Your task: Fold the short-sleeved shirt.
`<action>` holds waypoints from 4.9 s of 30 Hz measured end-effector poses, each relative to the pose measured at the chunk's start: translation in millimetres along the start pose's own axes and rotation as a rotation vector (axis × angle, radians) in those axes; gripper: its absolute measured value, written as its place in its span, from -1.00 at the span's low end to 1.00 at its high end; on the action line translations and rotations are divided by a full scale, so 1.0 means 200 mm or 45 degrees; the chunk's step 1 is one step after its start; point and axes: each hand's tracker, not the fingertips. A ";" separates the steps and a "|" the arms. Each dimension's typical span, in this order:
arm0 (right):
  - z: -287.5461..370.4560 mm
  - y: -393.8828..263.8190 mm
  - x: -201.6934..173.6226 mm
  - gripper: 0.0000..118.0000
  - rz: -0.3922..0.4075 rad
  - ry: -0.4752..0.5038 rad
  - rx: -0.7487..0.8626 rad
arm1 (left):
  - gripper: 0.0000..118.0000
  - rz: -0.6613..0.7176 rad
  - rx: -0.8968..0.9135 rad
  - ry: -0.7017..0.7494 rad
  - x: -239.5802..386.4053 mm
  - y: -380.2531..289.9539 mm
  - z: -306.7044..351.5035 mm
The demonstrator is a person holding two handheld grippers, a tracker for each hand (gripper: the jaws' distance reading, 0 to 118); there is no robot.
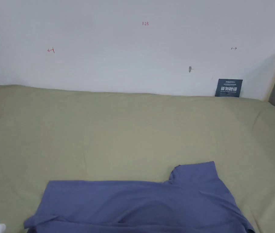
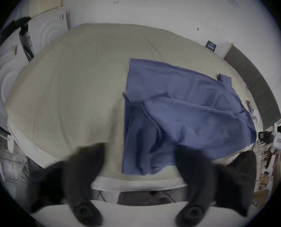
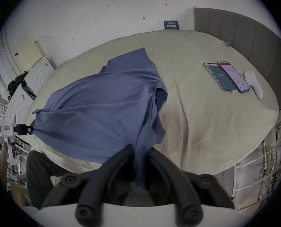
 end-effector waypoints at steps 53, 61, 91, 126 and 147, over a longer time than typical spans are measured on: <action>-0.77 1.02 0.08 -1.00 0.024 -0.087 -0.007 | -0.90 -0.087 -0.015 0.014 0.14 0.94 -0.63; -0.28 0.93 0.05 -1.00 0.037 -0.027 0.164 | -0.90 -0.089 0.117 -0.044 0.07 0.83 -0.22; 0.09 -0.05 0.09 0.82 -0.059 -0.044 0.112 | 0.93 -0.080 0.240 -0.077 -0.11 -0.16 0.14; 0.61 -0.03 -0.73 -1.00 0.242 -0.181 0.787 | 0.93 0.346 -0.185 -0.749 -0.51 0.10 -0.12; 0.59 -0.03 -0.70 -1.00 0.202 -0.148 0.765 | -0.83 0.311 -0.160 -0.645 -0.42 0.13 -0.17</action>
